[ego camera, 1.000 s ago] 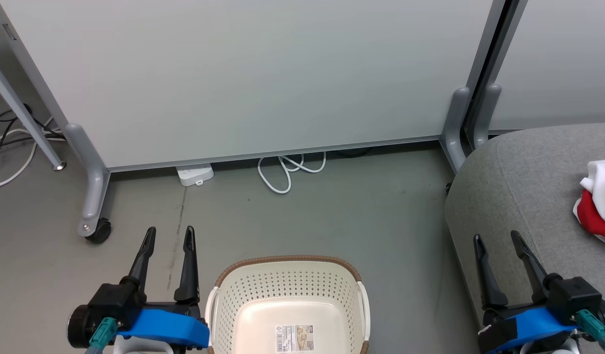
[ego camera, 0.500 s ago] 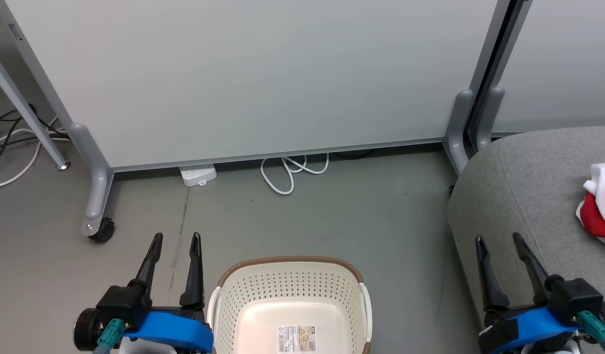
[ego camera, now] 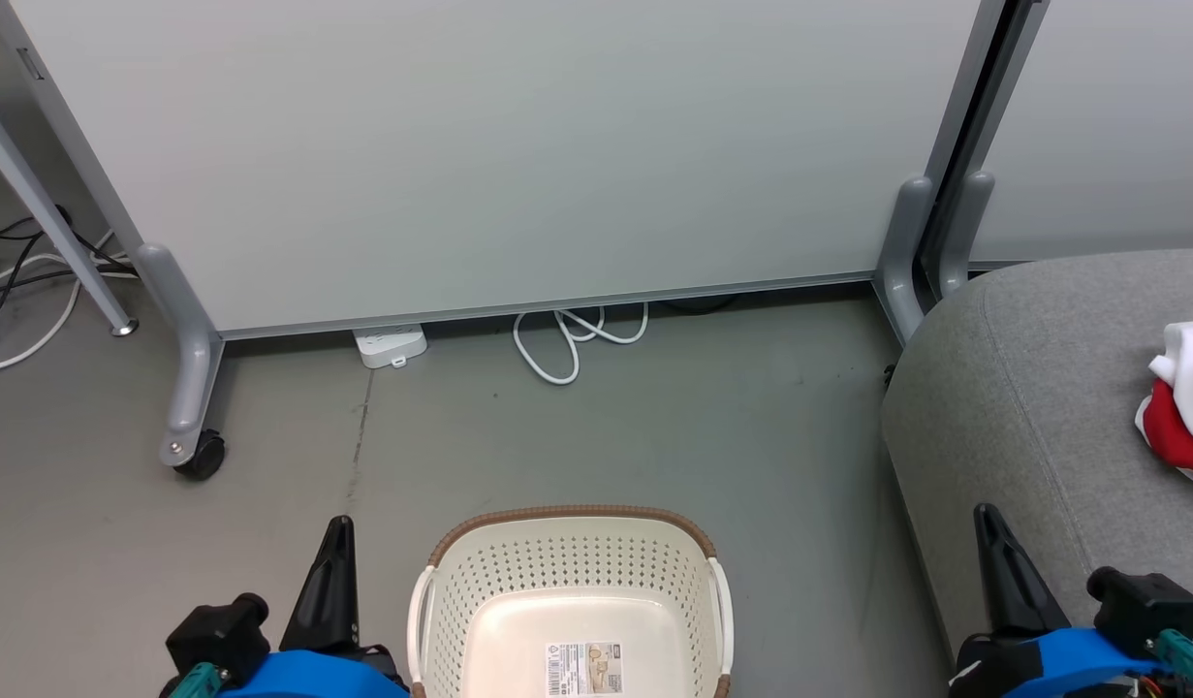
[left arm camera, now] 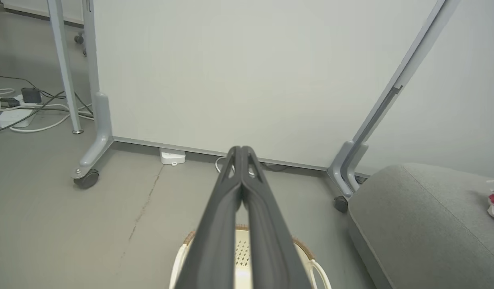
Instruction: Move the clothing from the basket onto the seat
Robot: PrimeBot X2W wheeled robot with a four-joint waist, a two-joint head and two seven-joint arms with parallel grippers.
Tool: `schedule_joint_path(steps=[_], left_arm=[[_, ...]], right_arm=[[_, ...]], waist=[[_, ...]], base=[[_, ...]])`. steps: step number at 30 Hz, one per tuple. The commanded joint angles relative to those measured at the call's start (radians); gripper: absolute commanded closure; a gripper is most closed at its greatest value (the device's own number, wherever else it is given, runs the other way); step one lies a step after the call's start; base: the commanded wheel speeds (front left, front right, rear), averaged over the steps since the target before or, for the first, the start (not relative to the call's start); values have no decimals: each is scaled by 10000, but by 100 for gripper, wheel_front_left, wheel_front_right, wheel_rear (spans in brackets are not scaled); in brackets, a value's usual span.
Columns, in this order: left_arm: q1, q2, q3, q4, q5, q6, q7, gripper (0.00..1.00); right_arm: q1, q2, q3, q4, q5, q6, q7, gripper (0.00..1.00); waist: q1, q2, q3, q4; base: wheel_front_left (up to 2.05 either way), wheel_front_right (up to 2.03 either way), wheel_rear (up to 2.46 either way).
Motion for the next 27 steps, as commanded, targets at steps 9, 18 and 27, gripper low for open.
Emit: schedule_joint_path(steps=[9,18,27], left_arm=[[-386,130,199,-225,-1946,2,383,100],[-491,186,318,-255,-3425,-6,700,100],[-592,226,454,-314,-4758,-10,998,100]], right_arm=[[-281,8,-67,-280,2009,0,425,100],[-370,25,-119,-336,3535,0,786,100],[-456,41,-174,-378,4911,1,1122,100]], waist=[[0,0,-1,-44],[0,0,-2,-85],[0,0,-3,-126]], base=[[0,0,0],[0,0,0],[0,0,0]])
